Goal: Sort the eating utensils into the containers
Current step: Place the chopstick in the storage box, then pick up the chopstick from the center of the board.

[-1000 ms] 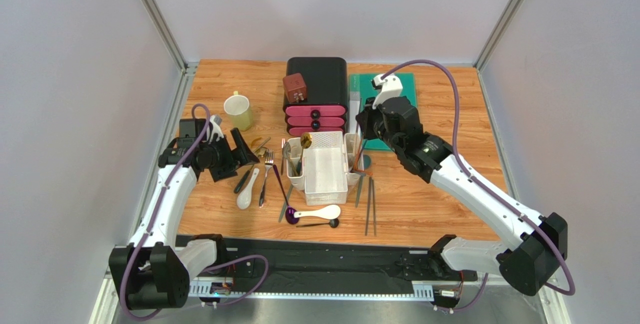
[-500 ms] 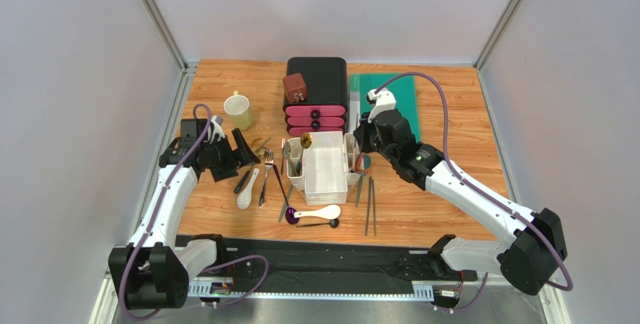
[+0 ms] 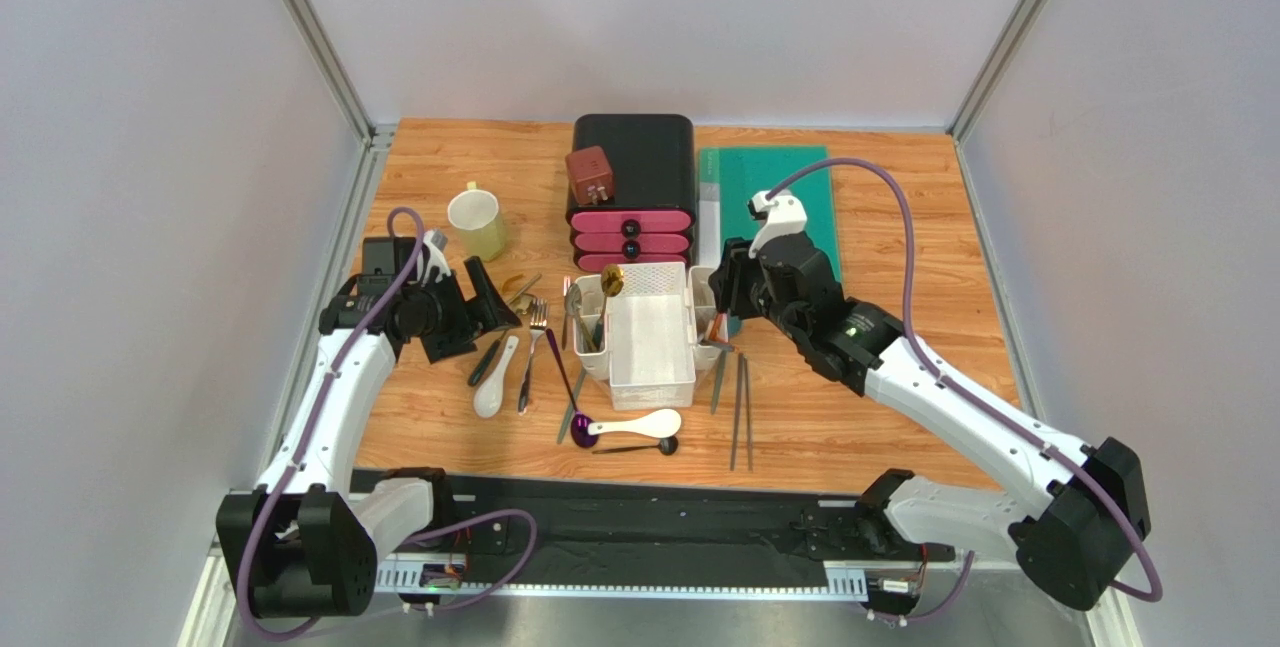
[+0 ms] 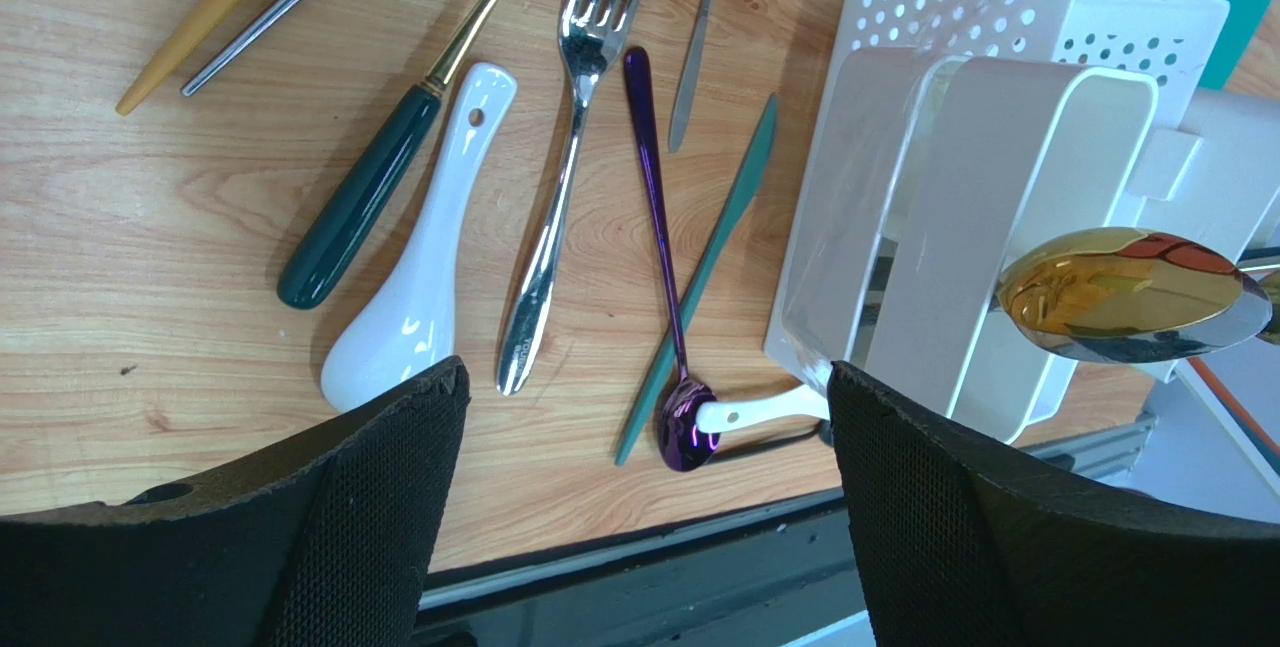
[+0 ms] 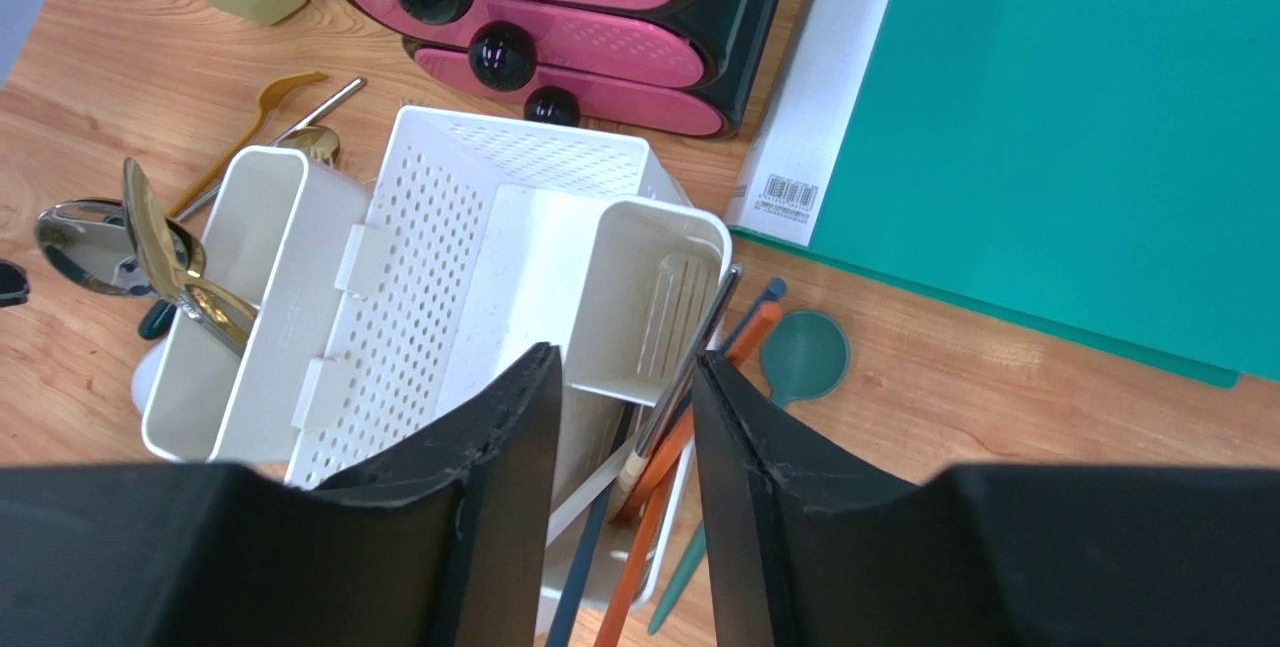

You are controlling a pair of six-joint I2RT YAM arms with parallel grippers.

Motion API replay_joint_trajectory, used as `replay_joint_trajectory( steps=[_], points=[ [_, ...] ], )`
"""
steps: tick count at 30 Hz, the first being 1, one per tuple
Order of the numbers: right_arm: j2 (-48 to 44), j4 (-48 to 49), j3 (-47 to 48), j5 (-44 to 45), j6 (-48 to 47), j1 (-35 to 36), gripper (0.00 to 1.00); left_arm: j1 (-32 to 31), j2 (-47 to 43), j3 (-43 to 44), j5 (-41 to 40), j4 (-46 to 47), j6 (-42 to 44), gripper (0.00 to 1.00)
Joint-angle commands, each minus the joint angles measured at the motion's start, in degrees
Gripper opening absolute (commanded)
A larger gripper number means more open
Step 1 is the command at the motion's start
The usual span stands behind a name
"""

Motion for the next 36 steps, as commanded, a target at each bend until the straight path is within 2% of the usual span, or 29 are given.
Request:
replay_joint_trajectory(
  steps=[1,8,11,14,16,19,23,29,36],
  points=[
    [-2.67,-1.06,-0.05,1.90,1.38,0.38,0.44,-0.33,-1.01,0.11,-0.42,0.58,-0.23,0.94],
    [-5.57,-6.50,4.60,4.63,1.29,0.47,0.49,-0.42,-1.18,0.11,-0.33,0.66,-0.23,0.94],
    [-6.80,-12.90,7.68,10.33,3.48,0.21,0.51,-0.51,-1.36,0.11,-0.42,0.66,-0.23,0.94],
    [-9.26,-17.57,6.55,15.52,4.89,-1.02,0.53,-0.51,-1.36,0.02,-0.51,0.66,-0.31,0.94],
    [-9.88,-21.43,5.06,14.39,6.90,-4.00,0.53,-0.42,-1.45,0.11,-0.68,0.75,-0.31,0.94],
    [-8.84,-24.96,2.60,7.55,8.49,-8.14,0.53,-0.51,-1.27,0.11,-0.42,0.75,-0.23,0.94],
    [-0.43,-31.91,0.57,0.07,10.59,-10.08,0.53,-0.51,-1.10,0.19,-0.33,0.67,-0.23,0.94],
    [8.65,-29.02,-0.40,-7.66,10.87,-10.08,0.53,-0.42,-0.48,0.37,0.20,0.58,0.04,0.94],
    [16.48,-27.70,0.22,-12.06,7.45,-9.99,0.53,-0.42,-0.57,0.28,0.20,0.58,0.04,0.94]
  ],
)
